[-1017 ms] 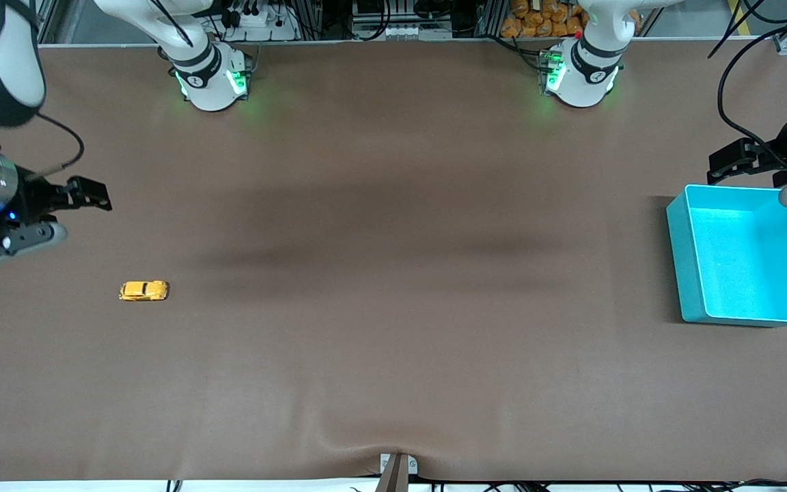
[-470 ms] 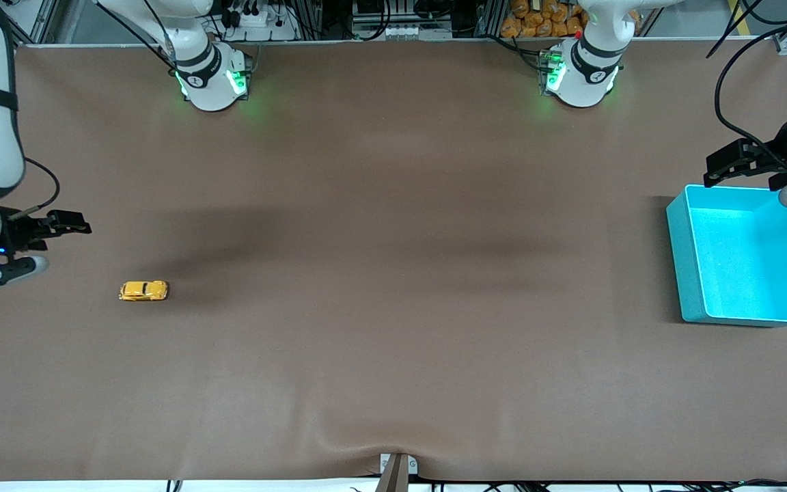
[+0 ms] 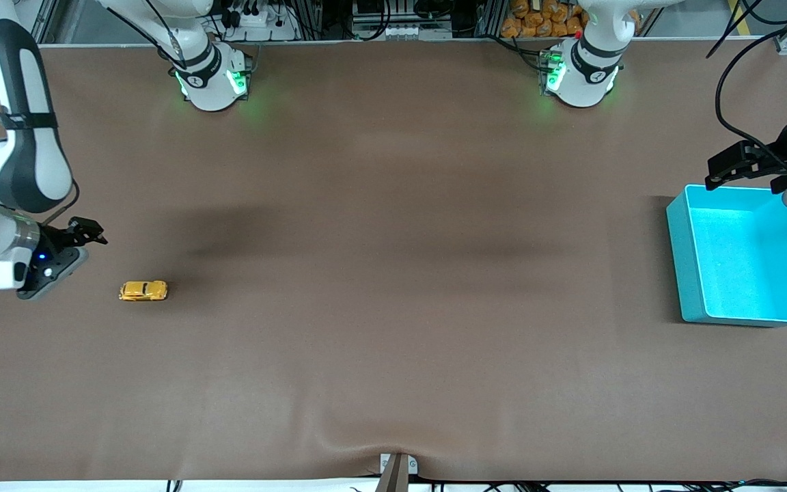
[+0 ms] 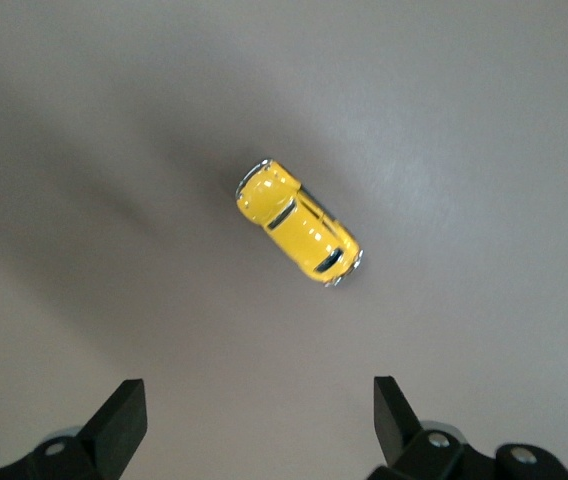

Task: Wind and store yellow beetle car
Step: 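Move the right gripper toward the yellow toy car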

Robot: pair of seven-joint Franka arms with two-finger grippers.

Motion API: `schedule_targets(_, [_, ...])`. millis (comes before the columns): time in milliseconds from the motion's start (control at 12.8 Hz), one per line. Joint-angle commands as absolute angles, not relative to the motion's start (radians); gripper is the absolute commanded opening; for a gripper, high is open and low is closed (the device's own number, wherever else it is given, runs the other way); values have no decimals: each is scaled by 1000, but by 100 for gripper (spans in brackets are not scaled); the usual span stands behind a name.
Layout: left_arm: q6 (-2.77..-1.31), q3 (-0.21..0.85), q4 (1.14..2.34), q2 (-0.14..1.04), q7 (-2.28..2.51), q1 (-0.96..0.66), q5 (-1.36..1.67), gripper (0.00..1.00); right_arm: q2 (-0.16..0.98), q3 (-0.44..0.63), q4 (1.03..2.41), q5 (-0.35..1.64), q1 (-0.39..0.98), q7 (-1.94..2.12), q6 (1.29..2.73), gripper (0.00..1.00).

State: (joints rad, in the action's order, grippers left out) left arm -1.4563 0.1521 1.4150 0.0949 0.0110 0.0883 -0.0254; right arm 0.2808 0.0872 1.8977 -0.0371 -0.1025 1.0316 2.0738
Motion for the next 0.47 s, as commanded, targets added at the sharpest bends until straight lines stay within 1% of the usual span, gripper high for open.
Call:
schedule_targets(0, [-1466,153,1424,78,64,86,-15,100,282,81,1933,-64,-95,1216,2181,100])
schedule_targets(157, [-1466,153,1424,78,61,86,-20,100,322,80,1933,-66,-89,1375,2241,100])
schedule_targets(391, [-1468,153,1424,78,45,87,-20,100,363,81,1933,-77,-57,1474,2276,100])
